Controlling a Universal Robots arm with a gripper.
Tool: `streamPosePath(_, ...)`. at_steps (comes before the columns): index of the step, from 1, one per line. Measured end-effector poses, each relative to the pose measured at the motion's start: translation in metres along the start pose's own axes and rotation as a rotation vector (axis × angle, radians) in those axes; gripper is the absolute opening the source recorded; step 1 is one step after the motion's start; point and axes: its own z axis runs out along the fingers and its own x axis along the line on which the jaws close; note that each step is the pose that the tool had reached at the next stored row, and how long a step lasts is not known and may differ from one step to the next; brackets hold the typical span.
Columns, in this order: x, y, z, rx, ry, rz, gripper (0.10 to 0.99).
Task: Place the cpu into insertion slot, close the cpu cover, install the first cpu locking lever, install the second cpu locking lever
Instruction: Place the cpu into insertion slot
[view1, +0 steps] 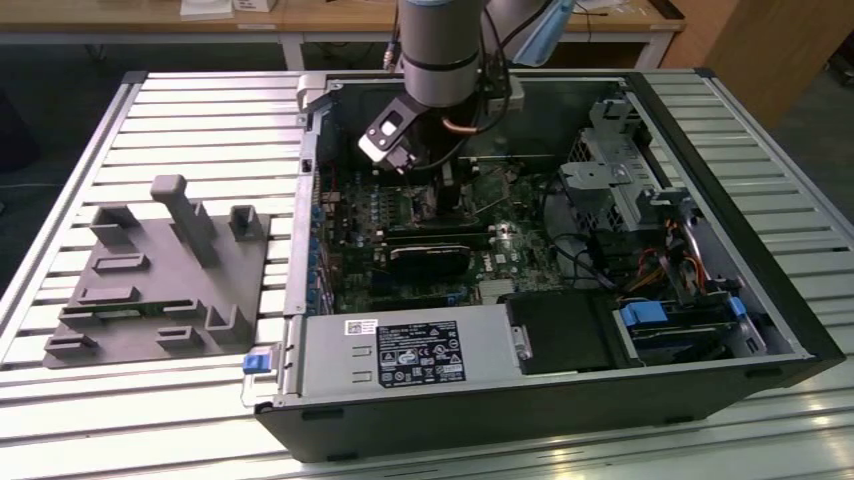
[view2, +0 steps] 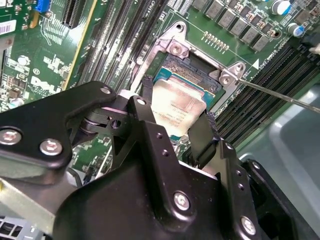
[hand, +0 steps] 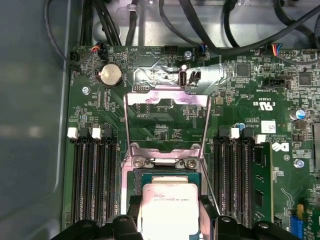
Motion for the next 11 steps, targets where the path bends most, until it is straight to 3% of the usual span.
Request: streamPosePath(11,0.0019,-0.0037,0.0078,0.000,-0.0020,0.022,0.537)
